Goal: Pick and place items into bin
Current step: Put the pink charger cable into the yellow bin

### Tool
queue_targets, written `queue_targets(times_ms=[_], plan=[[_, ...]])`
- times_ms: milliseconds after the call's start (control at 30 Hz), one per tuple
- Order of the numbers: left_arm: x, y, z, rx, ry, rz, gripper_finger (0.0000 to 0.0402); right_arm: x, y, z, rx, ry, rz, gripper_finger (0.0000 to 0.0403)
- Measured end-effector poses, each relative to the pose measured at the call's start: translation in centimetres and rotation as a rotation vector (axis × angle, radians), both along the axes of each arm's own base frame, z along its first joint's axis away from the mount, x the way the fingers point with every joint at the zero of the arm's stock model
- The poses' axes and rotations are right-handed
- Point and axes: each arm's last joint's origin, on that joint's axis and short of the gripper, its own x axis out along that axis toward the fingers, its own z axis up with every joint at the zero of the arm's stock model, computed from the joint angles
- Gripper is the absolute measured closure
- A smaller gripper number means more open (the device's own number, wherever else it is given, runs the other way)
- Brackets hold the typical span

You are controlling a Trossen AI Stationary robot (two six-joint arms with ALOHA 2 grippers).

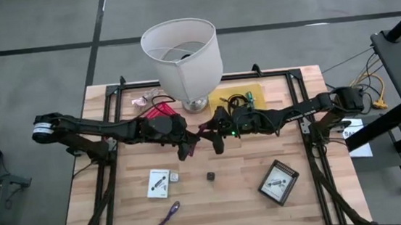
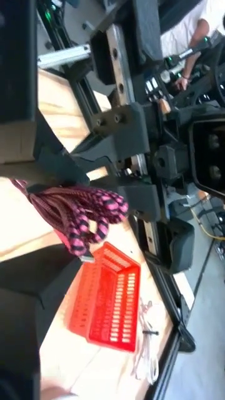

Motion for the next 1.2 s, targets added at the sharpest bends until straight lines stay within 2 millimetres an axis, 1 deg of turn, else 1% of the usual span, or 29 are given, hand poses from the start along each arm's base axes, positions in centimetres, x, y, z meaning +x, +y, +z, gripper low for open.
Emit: queue_targets(times_ms=[233, 333, 567, 700, 800, 967, 1200], plan=[[0.0, 0.0, 0.0, 0.001, 0.000, 0.002, 0.0383, 0.0, 0.0, 0.0, 0.003, -0.002, 0.009, 0.0343], [0.0, 0.0, 0.0, 0.001, 0.000, 0.003, 0.0372, 0.0, 0.0, 0.0, 0.003, -0.002, 0.010, 0.0372], [0.0, 0.0, 0.0, 0.000, 0.004, 0.002, 0.0332, -0.3, 0.0, -0.5, 0.006, 0.068, 0.004, 0.0382], [-0.1, 0.0, -0.1, -0.003, 0.011, -0.006, 0.0308, -0.8, -0.2, -1.2, -0.003, 0.165, -0.034, 0.0383], [-0.2, 0.0, -0.1, -0.003, 0.017, -0.006, 0.0293, -1.5, -0.5, -1.2, -0.014, 0.232, -0.071, 0.0383], [-0.5, 0.0, 0.2, -0.002, 0.002, -0.003, 0.0278, -3.4, -1.0, -0.3, -0.051, 0.325, -0.152, 0.0383], [-0.7, 0.0, 0.2, -0.001, 0.002, -0.002, 0.0276, -6.6, -1.8, 2.9, -0.171, 0.340, -0.288, 0.0383]])
